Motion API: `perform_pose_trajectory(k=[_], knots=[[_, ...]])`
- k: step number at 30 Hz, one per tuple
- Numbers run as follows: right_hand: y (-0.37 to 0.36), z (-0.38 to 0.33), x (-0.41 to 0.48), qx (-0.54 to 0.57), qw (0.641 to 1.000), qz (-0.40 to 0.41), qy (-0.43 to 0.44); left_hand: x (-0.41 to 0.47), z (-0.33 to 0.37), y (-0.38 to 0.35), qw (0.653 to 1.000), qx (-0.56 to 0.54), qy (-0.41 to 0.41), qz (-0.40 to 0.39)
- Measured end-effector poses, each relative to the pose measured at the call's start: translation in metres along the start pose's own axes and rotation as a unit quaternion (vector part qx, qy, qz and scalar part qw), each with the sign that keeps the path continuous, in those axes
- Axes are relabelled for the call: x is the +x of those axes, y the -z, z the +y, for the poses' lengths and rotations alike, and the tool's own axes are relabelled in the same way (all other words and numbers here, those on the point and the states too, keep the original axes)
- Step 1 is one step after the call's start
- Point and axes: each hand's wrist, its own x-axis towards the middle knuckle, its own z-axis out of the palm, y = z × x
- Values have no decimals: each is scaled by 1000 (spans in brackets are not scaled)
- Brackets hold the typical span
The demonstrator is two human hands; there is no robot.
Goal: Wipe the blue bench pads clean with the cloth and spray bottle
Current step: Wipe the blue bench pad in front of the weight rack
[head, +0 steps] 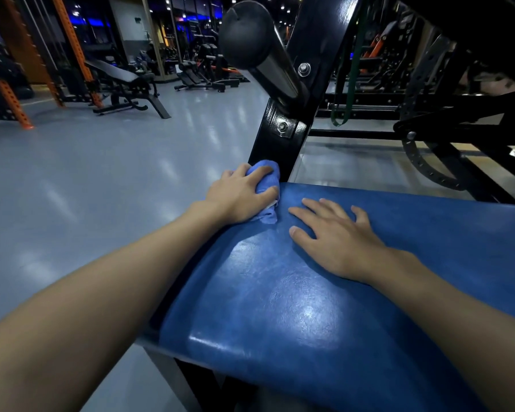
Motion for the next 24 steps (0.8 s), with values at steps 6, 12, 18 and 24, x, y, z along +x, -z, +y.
perform_pose_trajectory(k=[6, 12, 18, 24], knots=[[3, -1, -3, 12, 1000, -6, -4, -64, -4, 10, 999, 4, -30, 25], [6, -3, -8, 12, 1000, -11, -6, -171, -10, 28, 998, -7, -56, 26], [13, -5, -9, 6, 999, -33, -5, -194, -10, 32, 998, -17, -45, 34], [22, 9, -4, -9, 998, -52, -17, -131, -18, 25, 1000, -25, -7, 10]])
